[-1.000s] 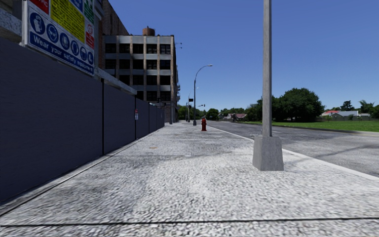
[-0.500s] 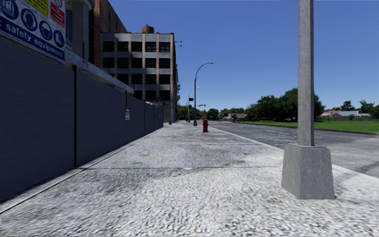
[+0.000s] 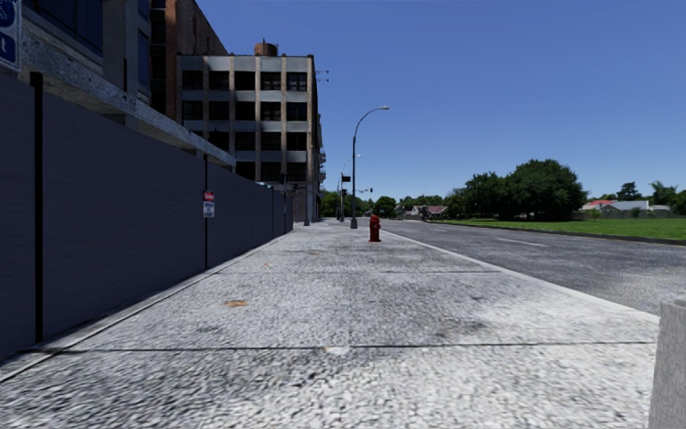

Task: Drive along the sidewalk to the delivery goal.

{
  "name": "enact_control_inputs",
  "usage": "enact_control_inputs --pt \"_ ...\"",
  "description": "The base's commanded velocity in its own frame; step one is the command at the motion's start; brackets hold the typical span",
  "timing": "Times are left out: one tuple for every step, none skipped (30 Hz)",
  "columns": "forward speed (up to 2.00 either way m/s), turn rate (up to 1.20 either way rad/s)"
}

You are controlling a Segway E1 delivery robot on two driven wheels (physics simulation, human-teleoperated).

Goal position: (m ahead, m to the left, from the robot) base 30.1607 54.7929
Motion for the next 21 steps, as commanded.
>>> enact_control_inputs --pt "2.0 0.0" --pt "2.0 0.0" --pt "2.0 0.0" --pt "2.0 0.0" --pt "2.0 0.0" --pt "2.0 0.0" --pt "2.0 0.0" --pt "2.0 0.0" --pt "2.0 0.0" --pt "2.0 0.0" --pt "2.0 0.0" --pt "2.0 0.0" --pt "2.0 0.0" --pt "2.0 0.0" --pt "2.0 0.0" --pt "2.0 0.0" --pt "2.0 0.0" --pt "2.0 0.0" --pt "2.0 0.0" --pt "2.0 0.0" --pt "2.0 0.0"
